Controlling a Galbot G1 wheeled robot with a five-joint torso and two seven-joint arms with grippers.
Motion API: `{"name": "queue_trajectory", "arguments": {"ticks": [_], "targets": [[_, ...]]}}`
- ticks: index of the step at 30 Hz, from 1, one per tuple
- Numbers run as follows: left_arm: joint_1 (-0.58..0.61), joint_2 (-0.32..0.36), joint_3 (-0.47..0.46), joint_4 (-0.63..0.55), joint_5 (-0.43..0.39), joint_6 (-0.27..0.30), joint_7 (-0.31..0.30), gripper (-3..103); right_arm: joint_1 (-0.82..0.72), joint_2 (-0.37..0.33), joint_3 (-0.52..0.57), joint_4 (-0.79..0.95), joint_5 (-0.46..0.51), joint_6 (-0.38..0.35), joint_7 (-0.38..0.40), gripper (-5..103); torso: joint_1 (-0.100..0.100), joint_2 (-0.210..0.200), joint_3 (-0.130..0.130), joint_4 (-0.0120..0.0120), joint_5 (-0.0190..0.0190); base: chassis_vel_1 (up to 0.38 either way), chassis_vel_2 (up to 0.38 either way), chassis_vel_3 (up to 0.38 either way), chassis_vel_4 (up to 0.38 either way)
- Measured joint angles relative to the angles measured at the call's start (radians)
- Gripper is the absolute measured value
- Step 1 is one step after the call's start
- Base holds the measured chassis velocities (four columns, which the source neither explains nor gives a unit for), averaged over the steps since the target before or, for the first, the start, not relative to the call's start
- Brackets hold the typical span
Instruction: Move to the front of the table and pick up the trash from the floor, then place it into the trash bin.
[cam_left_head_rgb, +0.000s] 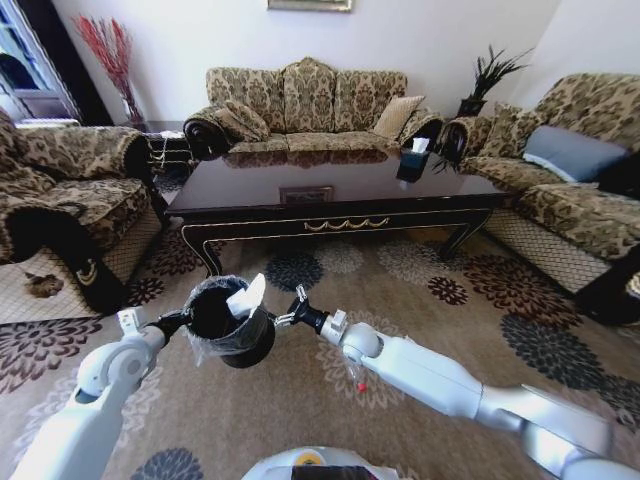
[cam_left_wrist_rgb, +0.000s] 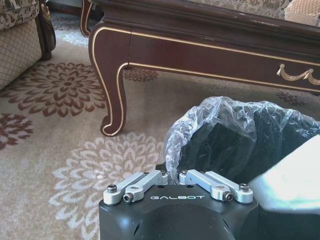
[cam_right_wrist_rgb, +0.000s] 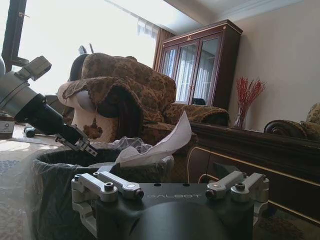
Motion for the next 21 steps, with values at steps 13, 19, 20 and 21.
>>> {"name": "queue_trajectory", "arguments": {"ticks": [13,19,20,21], "targets": [[0.005,-0.021,-0.001,-0.001,0.014,-0.008,0.011,4,0.108,0.037,-0.08,-0.065,-0.008,-0.014,0.013,100,0.0,0.0,0.0,0.0001,0.0,0.0,0.0,0.0,0.0],[-0.013,-0.037,-0.009,0.001,0.015,-0.015,0.028,4,0.161,0.02,-0.129,-0.098,-0.009,-0.015,0.02,100,0.0,0.0,0.0,0.0,-0.0001,0.0,0.0,0.0,0.0],[-0.018,-0.041,-0.009,0.001,0.015,-0.016,0.032,4,0.166,0.016,-0.138,-0.097,-0.009,-0.016,0.024,100,0.0,0.0,0.0,-0.0002,0.0,0.0,0.0,0.0,0.0],[-0.018,-0.041,-0.009,0.001,0.015,-0.016,0.032,4,0.166,0.016,-0.138,-0.097,-0.009,-0.016,0.024,100,0.0,0.0,0.0,-0.0002,0.0,0.0,0.0,0.0,0.0]]}}
